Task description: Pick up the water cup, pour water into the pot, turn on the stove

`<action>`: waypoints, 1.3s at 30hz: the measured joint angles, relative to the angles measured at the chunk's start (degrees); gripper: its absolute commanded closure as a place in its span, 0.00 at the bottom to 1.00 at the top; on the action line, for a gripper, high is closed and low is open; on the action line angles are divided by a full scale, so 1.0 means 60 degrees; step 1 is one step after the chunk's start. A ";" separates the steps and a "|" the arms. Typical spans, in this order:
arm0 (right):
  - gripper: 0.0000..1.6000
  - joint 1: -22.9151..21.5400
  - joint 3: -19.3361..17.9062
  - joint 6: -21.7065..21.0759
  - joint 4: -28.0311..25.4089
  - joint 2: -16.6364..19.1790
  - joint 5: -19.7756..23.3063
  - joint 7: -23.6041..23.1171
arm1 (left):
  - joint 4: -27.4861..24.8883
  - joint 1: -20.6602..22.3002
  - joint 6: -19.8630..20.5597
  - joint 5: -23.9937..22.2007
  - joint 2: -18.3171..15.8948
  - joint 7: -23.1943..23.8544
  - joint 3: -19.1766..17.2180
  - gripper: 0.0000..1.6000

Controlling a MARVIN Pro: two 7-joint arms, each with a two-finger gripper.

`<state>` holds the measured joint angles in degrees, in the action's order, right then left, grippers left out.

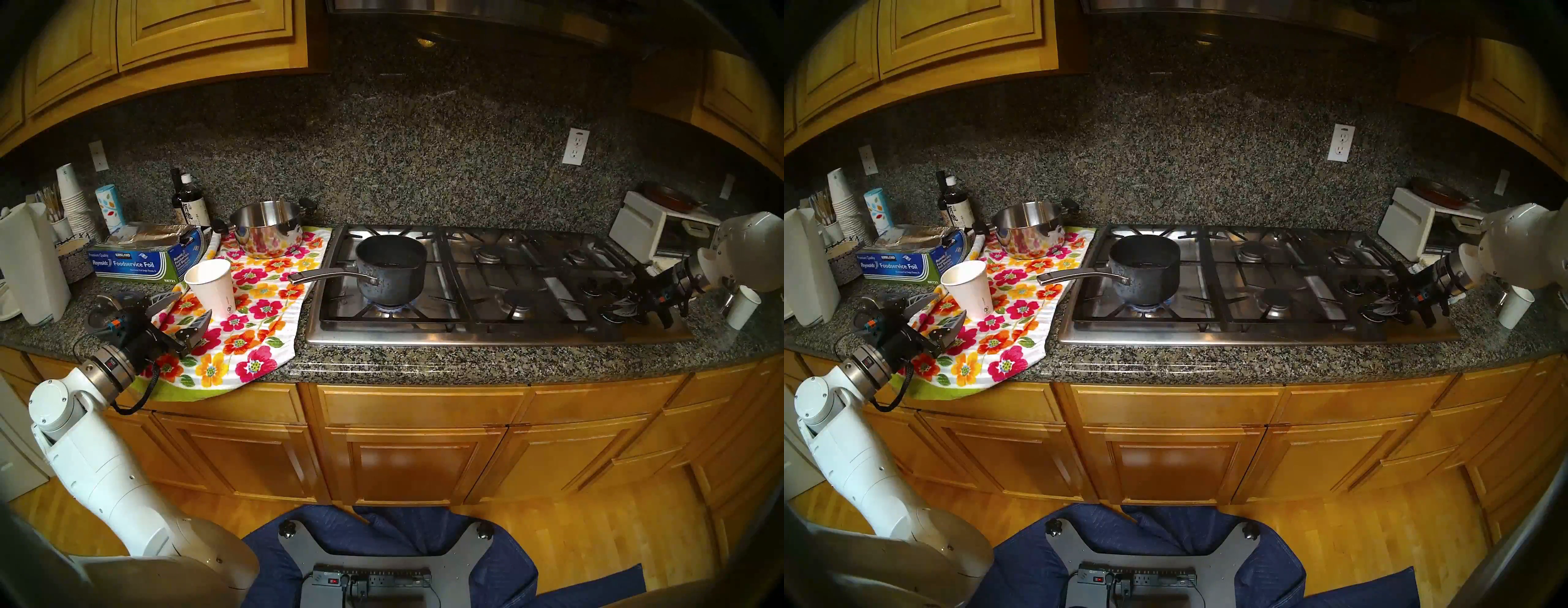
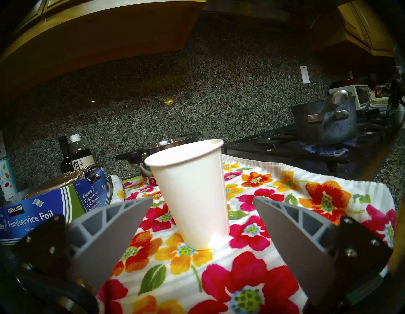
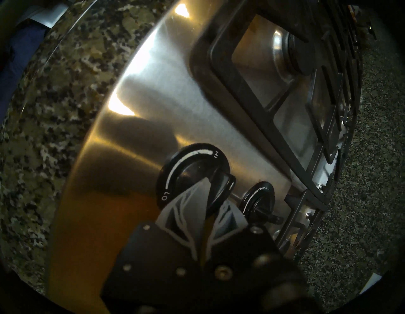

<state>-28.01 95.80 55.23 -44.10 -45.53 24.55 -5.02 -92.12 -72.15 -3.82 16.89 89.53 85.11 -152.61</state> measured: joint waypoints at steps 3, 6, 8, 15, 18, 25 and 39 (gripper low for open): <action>0.00 -0.0171 0.0252 -0.0035 -0.0048 0.0003 -0.0402 0.0039 | 0.0000 -0.0001 0.0000 -0.0001 0.0000 0.0000 0.0000 0.00; 0.00 -0.0382 0.0613 -0.0041 -0.0175 0.0101 -0.0928 0.0031 | 0.0000 -0.0002 0.0000 -0.0004 0.0000 0.0000 0.0000 0.00; 0.00 -0.0569 0.0772 -0.0041 -0.0282 0.0137 -0.1223 0.0051 | 0.0000 -0.0002 0.0000 -0.0006 0.0000 0.0000 0.0000 0.00; 0.00 -0.1143 0.1281 -0.0040 -0.0571 0.0211 -0.2146 0.0148 | -0.0001 -0.0002 0.0000 -0.0008 0.0000 0.0000 0.0000 0.00; 0.00 -0.1368 0.1473 -0.0039 -0.0560 0.0219 -0.2420 0.0224 | -0.0001 -0.0002 0.0001 -0.0008 0.0000 0.0000 0.0000 0.00; 0.00 -0.1888 0.1787 -0.0037 -0.0343 0.0156 -0.2722 0.0340 | -0.0001 -0.0002 0.0000 -0.0004 0.0000 0.0000 0.0000 0.00; 0.00 -0.2921 0.2227 -0.0035 0.0107 -0.0105 -0.2336 0.0223 | -0.0001 -0.0002 0.0000 0.0004 -0.0001 0.0000 0.0003 0.00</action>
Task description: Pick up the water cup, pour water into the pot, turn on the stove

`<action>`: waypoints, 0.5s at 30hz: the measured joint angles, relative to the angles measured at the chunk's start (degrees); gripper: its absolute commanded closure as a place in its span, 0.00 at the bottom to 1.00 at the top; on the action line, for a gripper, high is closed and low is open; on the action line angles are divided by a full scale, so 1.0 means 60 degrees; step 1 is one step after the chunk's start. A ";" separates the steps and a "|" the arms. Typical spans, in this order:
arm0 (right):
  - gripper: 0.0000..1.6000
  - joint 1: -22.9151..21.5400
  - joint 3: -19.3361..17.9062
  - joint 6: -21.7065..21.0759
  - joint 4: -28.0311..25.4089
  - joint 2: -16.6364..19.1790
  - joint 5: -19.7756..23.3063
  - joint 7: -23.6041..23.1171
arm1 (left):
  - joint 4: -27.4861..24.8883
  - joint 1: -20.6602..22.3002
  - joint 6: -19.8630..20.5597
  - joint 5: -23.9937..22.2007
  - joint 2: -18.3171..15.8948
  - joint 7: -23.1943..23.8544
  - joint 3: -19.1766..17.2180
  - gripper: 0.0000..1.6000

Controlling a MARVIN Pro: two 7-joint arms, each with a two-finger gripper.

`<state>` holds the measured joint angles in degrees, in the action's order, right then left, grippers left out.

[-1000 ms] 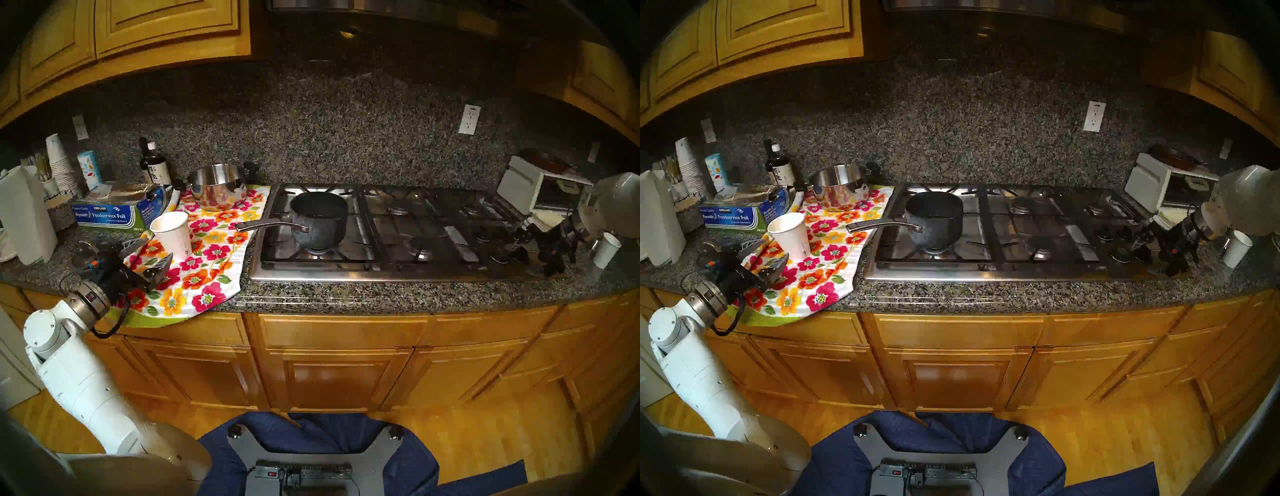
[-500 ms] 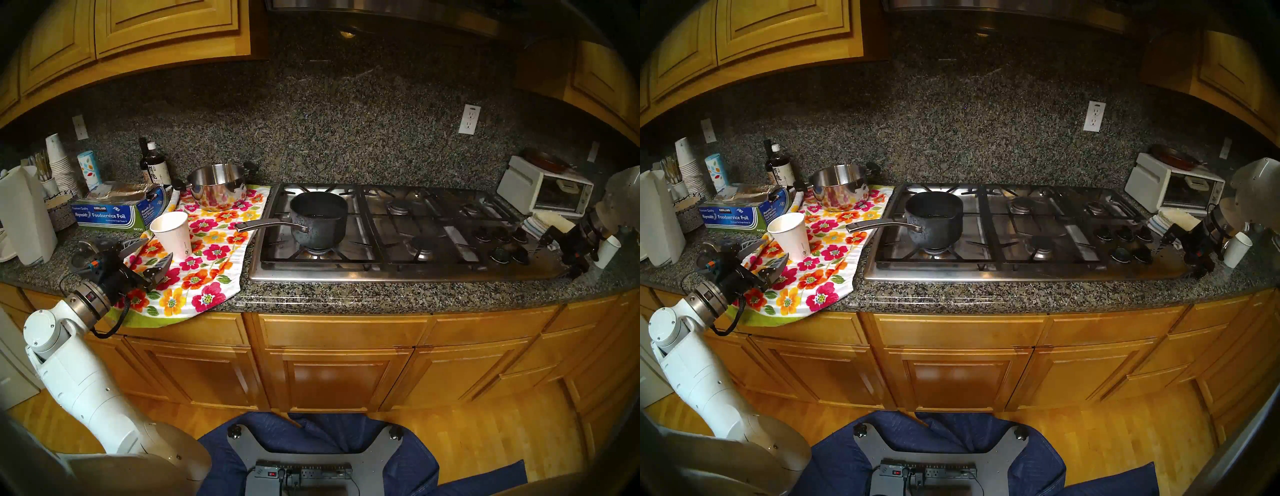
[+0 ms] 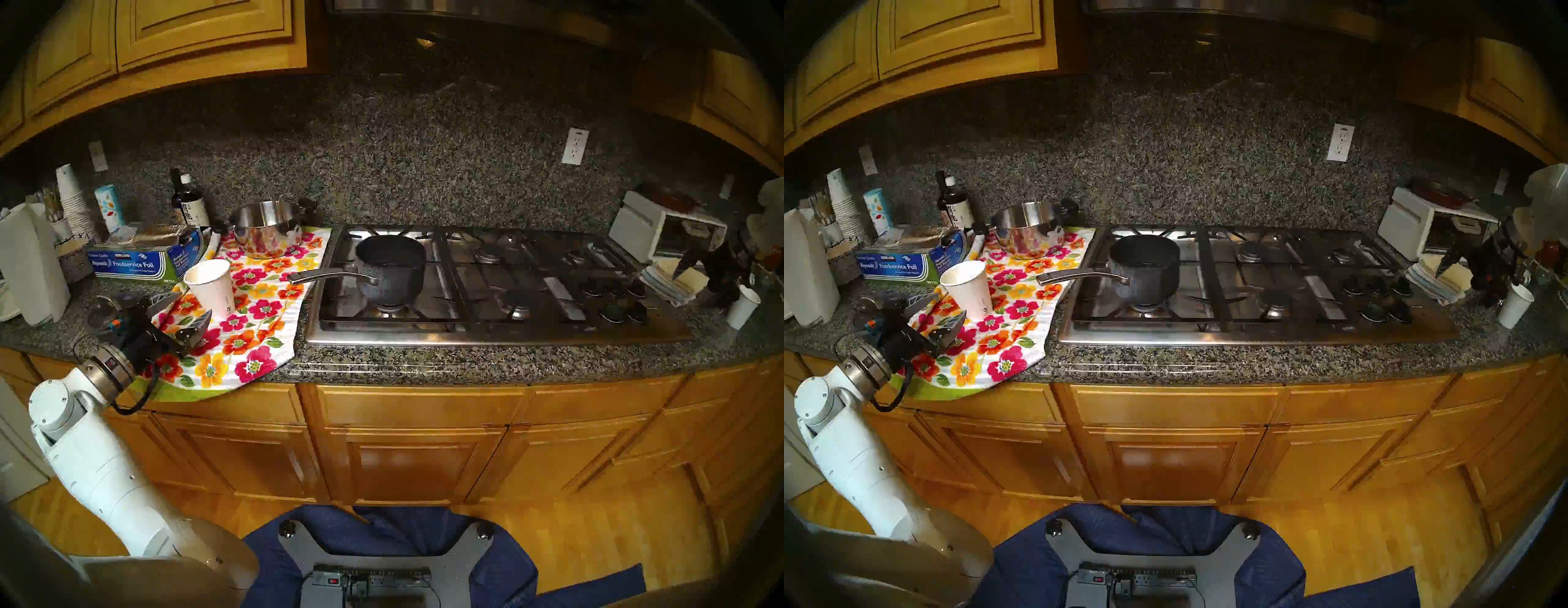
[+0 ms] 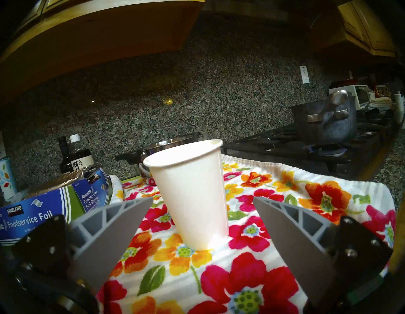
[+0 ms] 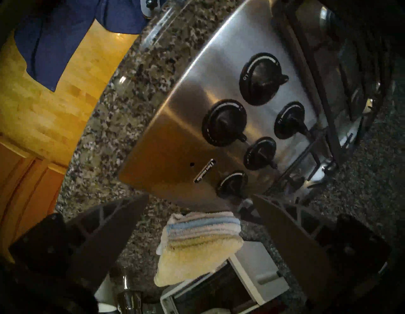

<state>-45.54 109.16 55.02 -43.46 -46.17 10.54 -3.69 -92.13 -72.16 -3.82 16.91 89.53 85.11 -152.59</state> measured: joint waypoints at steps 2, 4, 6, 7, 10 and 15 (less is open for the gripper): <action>0.00 -0.0107 0.0011 0.0000 0.0039 -0.0025 0.0159 -0.0073 | 0.0000 0.0000 0.0000 0.0001 0.0000 0.0000 0.0001 0.00; 0.00 -0.0212 0.0014 0.0001 0.0059 -0.0044 0.0313 -0.0146 | 0.0000 -0.0001 0.0000 0.0002 0.0000 0.0000 0.0001 0.00; 0.00 -0.0390 -0.0008 0.0001 0.0064 -0.0073 0.0587 -0.0278 | 0.0001 -0.0002 0.0000 0.0004 -0.0001 0.0000 0.0002 0.00; 0.00 -0.0423 -0.0016 0.0001 0.0064 -0.0078 0.0646 -0.0305 | 0.0002 -0.0002 -0.0001 0.0005 -0.0001 0.0000 0.0002 0.00; 0.00 -0.0690 -0.0118 0.0001 0.0037 -0.0113 0.1128 -0.0520 | 0.0003 -0.0004 -0.0001 0.0007 -0.0001 0.0000 0.0004 0.00; 0.00 -0.1042 -0.0285 0.0001 -0.0089 -0.0120 0.1846 -0.0864 | 0.0005 -0.0007 -0.0001 0.0011 -0.0002 0.0000 0.0006 0.00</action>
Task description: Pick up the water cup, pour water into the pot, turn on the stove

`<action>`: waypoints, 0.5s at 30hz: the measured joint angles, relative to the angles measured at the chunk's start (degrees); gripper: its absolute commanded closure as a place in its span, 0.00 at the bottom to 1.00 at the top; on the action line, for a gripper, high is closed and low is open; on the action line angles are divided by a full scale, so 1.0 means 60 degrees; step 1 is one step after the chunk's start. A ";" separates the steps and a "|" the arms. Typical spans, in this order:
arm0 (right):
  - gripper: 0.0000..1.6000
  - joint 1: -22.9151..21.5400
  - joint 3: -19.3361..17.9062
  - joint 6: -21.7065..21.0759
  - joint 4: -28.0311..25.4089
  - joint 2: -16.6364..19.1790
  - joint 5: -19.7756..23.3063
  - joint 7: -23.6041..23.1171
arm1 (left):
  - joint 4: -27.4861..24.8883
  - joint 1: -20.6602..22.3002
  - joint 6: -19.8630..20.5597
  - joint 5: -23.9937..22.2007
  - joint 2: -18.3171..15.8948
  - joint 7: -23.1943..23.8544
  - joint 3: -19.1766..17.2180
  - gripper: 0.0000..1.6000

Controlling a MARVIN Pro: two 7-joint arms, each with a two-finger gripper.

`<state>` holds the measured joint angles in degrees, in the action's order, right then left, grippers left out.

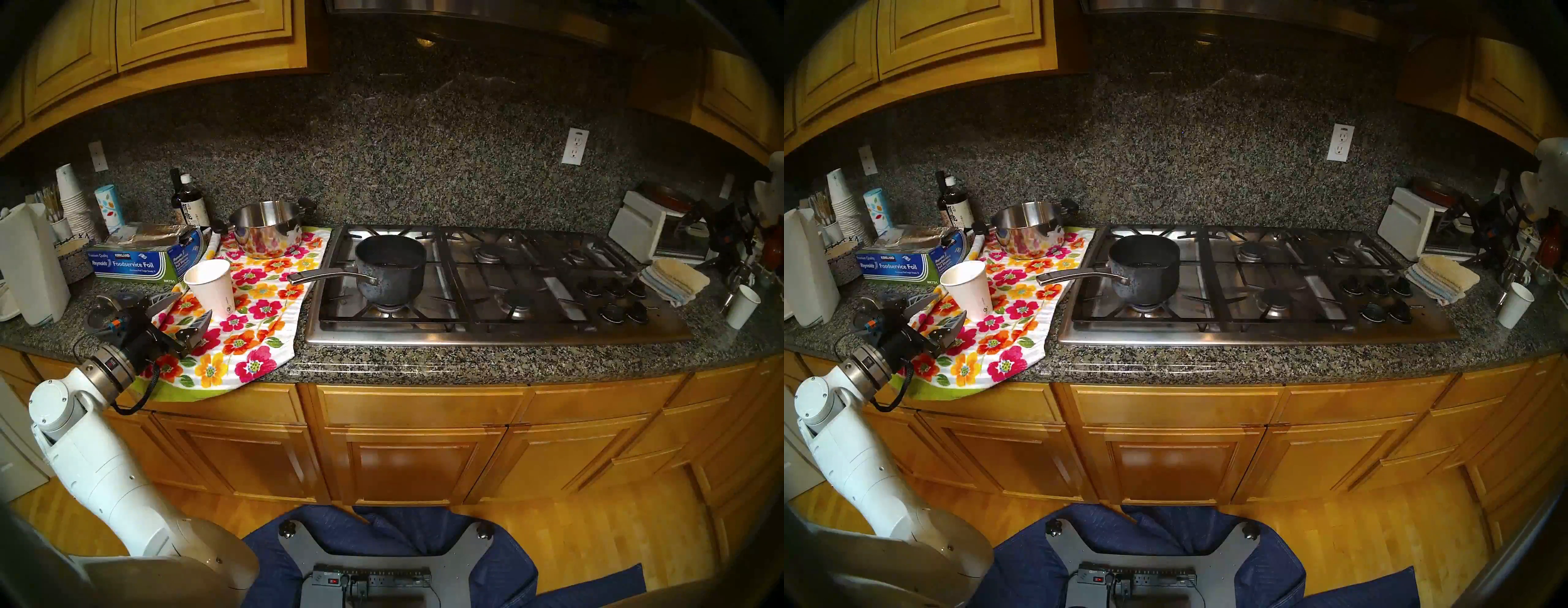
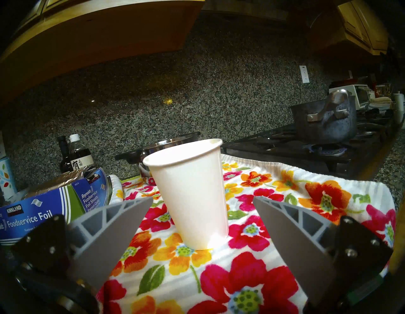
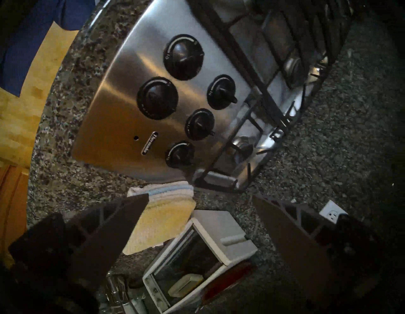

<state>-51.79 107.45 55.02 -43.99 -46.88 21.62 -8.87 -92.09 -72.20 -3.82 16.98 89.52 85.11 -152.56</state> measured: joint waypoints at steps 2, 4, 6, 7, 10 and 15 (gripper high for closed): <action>0.00 -0.0126 -0.0066 0.0000 -0.0065 0.0007 0.0305 -0.0151 | 0.0000 0.0000 0.0000 0.0000 0.0000 0.0000 0.0001 0.00; 0.00 -0.0228 -0.0143 0.0000 -0.0114 0.0027 0.0654 -0.0315 | 0.0001 -0.0001 0.0000 0.0001 0.0000 0.0000 0.0001 0.00; 0.00 -0.0307 -0.0236 0.0000 -0.0150 0.0068 0.1051 -0.0469 | 0.0001 -0.0002 0.0000 0.0002 0.0000 0.0000 0.0002 0.00; 0.00 -0.0338 -0.0278 0.0000 -0.0169 0.0093 0.1253 -0.0557 | 0.0002 -0.0003 0.0000 0.0003 0.0000 0.0000 0.0002 0.00; 0.00 -0.0420 -0.0375 0.0000 -0.0228 0.0182 0.1848 -0.0867 | 0.0002 -0.0004 0.0000 0.0003 -0.0001 0.0000 0.0003 0.00; 0.00 -0.0548 -0.0492 -0.0009 -0.0332 0.0359 0.2968 -0.1646 | 0.0002 -0.0005 0.0000 0.0003 -0.0002 0.0000 0.0005 0.00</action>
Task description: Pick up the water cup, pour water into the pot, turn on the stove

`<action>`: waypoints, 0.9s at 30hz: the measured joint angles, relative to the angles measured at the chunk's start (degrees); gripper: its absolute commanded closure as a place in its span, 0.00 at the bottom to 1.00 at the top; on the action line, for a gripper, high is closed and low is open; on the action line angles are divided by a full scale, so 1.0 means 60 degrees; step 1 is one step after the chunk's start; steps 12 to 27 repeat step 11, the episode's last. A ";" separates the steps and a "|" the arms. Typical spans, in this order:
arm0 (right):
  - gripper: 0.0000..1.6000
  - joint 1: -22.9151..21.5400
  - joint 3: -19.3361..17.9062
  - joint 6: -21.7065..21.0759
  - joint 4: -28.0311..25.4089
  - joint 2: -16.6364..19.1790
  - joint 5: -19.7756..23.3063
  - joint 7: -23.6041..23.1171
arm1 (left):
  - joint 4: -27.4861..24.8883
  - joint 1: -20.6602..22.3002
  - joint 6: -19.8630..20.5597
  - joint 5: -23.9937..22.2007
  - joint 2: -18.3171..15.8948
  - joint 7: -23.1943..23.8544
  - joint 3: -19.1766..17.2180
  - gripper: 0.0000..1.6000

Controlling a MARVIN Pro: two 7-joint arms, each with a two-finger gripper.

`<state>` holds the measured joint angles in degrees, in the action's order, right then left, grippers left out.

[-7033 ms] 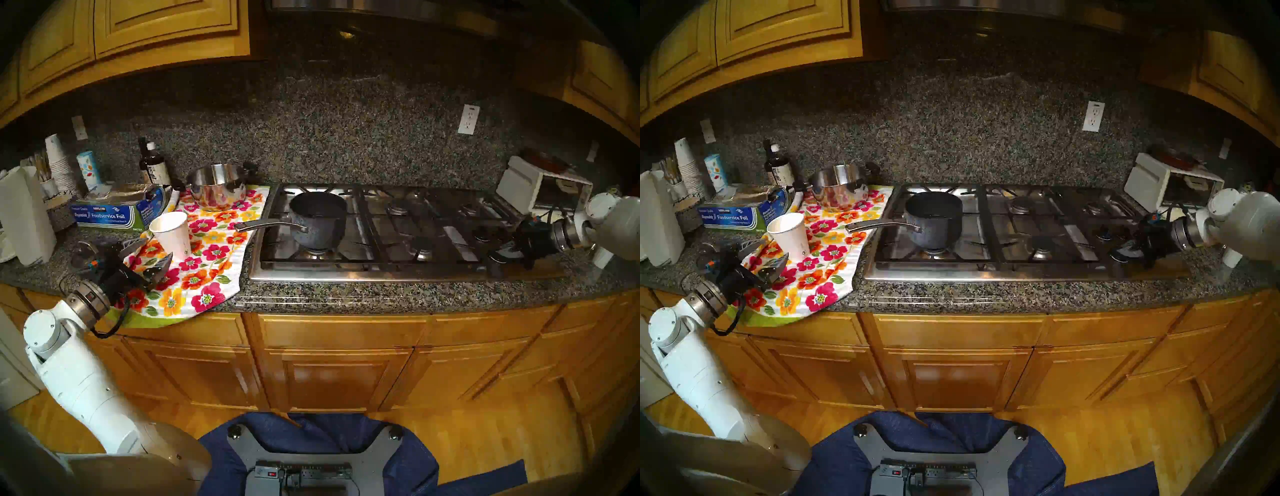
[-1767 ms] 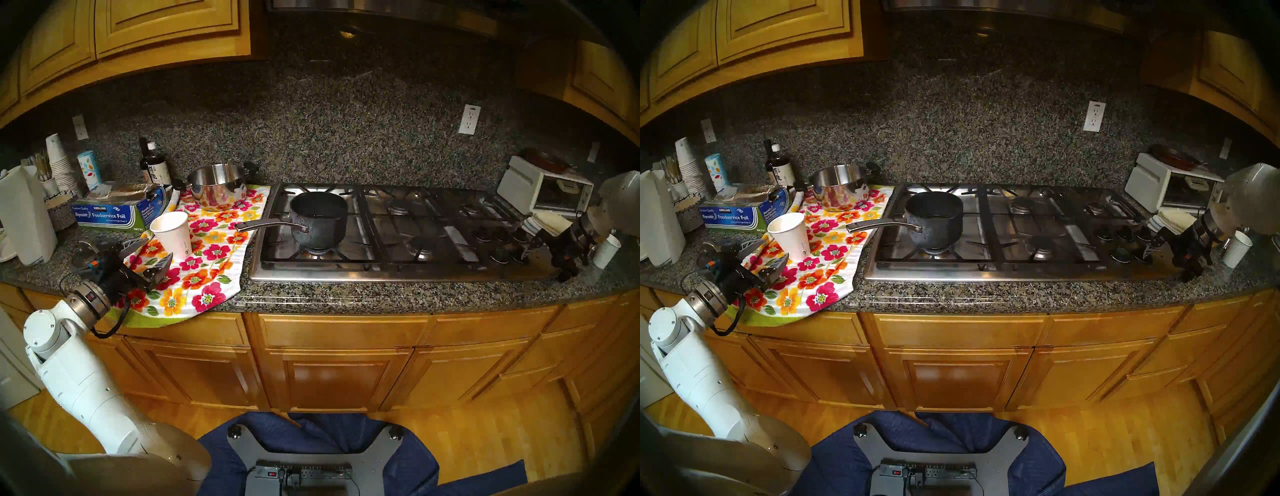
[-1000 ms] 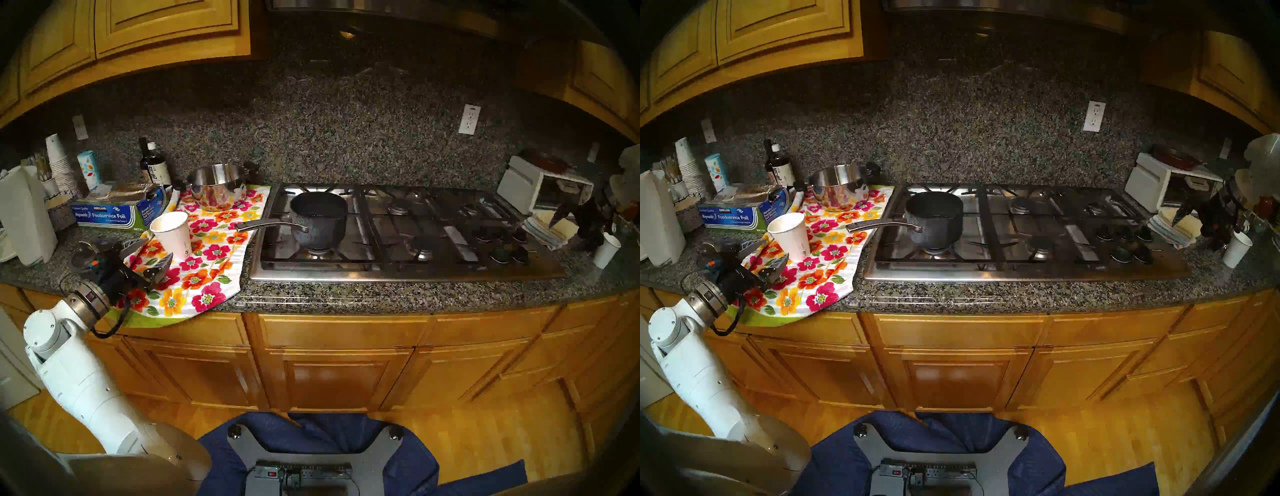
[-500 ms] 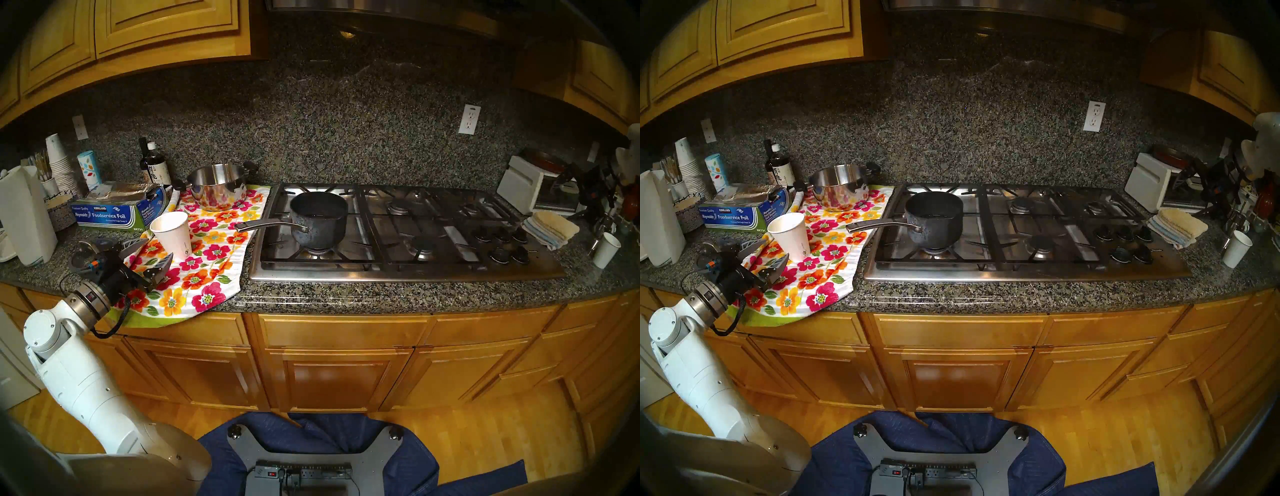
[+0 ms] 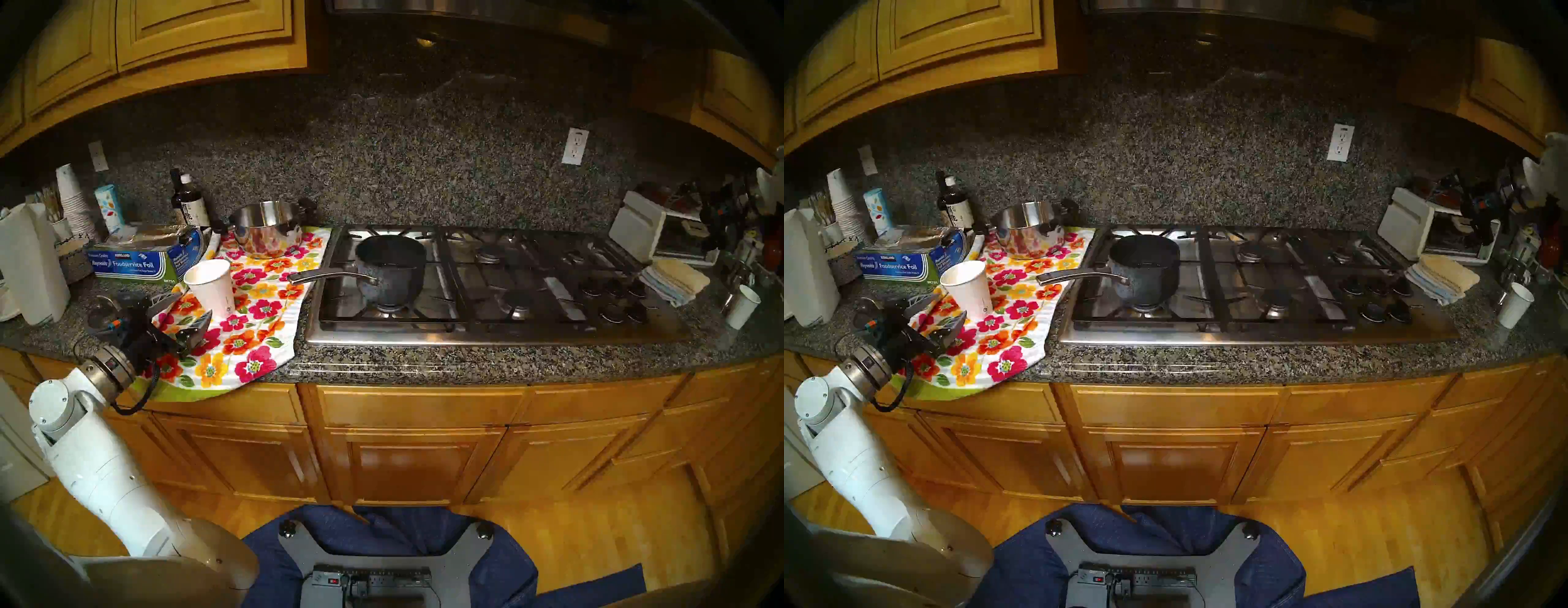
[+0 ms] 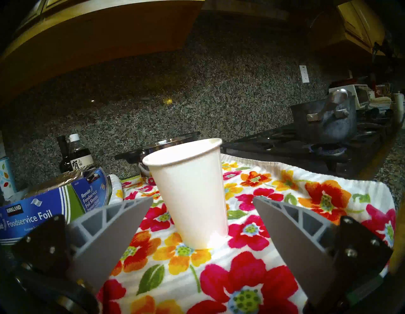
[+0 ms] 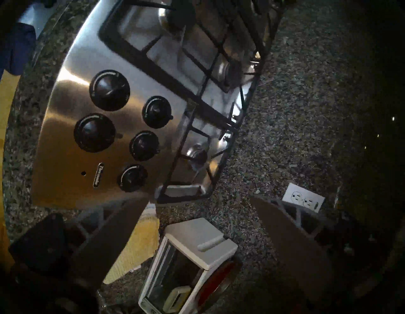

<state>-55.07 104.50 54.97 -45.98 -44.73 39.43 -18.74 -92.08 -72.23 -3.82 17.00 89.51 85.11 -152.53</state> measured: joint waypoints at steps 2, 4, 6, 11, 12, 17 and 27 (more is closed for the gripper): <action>0.00 -0.0030 -0.0027 -0.0021 -0.0026 0.0036 0.0320 -0.0259 | 0.0000 0.0000 0.0000 0.0000 0.0000 0.0000 0.0000 0.00; 0.00 -0.0060 -0.0052 -0.0069 -0.0052 0.0060 0.0682 -0.0569 | 0.0000 0.0000 0.0000 0.0000 0.0000 0.0000 0.0001 0.00; 0.00 -0.0091 -0.0081 -0.0146 -0.0074 0.0068 0.1052 -0.0904 | 0.0000 -0.0001 0.0000 -0.0002 -0.0001 0.0000 0.0001 0.00; 0.00 -0.0158 -0.0155 -0.0412 -0.0110 0.0068 0.1910 -0.1721 | 0.0000 -0.0001 0.0000 -0.0003 -0.0001 0.0000 0.0001 0.00; 0.00 -0.0158 -0.0155 -0.0412 -0.0110 0.0068 0.1910 -0.1721 | 0.0000 -0.0001 0.0000 -0.0003 -0.0001 0.0000 0.0001 0.00; 0.00 -0.0158 -0.0155 -0.0412 -0.0110 0.0068 0.1910 -0.1721 | 0.0000 -0.0001 0.0000 -0.0003 -0.0001 0.0000 0.0001 0.00; 0.00 -0.0158 -0.0155 -0.0412 -0.0110 0.0068 0.1910 -0.1721 | 0.0000 -0.0001 0.0000 -0.0003 -0.0001 0.0000 0.0001 0.00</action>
